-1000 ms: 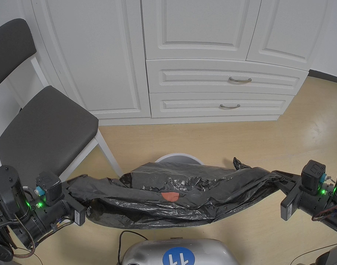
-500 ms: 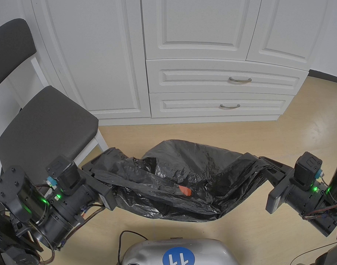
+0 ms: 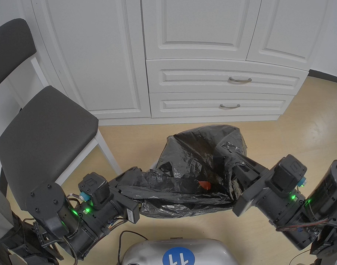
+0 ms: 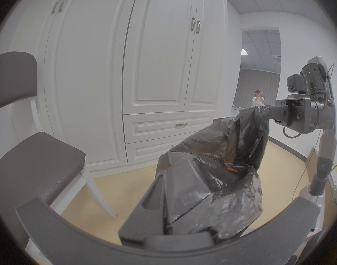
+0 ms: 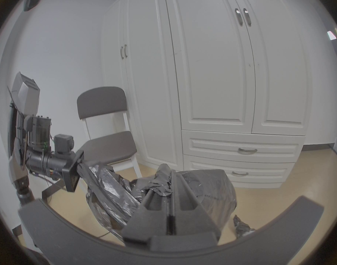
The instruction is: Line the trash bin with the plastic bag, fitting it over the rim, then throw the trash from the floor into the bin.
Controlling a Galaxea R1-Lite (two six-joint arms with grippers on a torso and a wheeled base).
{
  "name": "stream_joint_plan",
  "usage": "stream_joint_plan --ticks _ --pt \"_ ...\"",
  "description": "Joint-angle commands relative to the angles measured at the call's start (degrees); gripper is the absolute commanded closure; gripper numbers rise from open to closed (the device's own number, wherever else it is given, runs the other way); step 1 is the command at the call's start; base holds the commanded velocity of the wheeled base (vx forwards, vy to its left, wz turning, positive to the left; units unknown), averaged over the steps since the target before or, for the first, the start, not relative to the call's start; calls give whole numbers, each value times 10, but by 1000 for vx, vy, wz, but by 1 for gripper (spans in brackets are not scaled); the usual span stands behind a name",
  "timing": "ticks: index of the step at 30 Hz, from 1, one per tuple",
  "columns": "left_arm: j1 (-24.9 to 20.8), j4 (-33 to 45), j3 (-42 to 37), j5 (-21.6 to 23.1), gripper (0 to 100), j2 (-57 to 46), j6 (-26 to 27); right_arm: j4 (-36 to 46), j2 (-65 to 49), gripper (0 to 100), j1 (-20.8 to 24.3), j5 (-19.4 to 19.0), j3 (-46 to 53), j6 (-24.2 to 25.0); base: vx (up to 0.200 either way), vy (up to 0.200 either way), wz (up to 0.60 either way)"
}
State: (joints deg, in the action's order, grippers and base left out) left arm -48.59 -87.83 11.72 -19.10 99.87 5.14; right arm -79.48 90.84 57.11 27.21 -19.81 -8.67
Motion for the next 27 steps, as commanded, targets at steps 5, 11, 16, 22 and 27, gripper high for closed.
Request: stream_joint_plan --ticks 5,11,16,22,27 --pt "-5 1 -3 -23 100 31 -1 -76 102 100 8 -1 6 0 0 0 0" --pt "-5 1 0 -60 100 44 3 -78 104 100 8 -1 1 1 0 0 0" --pt "-5 1 -1 -71 100 44 5 -79 105 100 8 -2 -1 1 0 0 0" --pt "-5 1 0 -71 100 45 5 -80 106 100 8 -3 -5 3 0 0 0" --pt "-5 1 0 -72 100 47 5 -81 110 100 8 -10 -12 7 0 0 0"
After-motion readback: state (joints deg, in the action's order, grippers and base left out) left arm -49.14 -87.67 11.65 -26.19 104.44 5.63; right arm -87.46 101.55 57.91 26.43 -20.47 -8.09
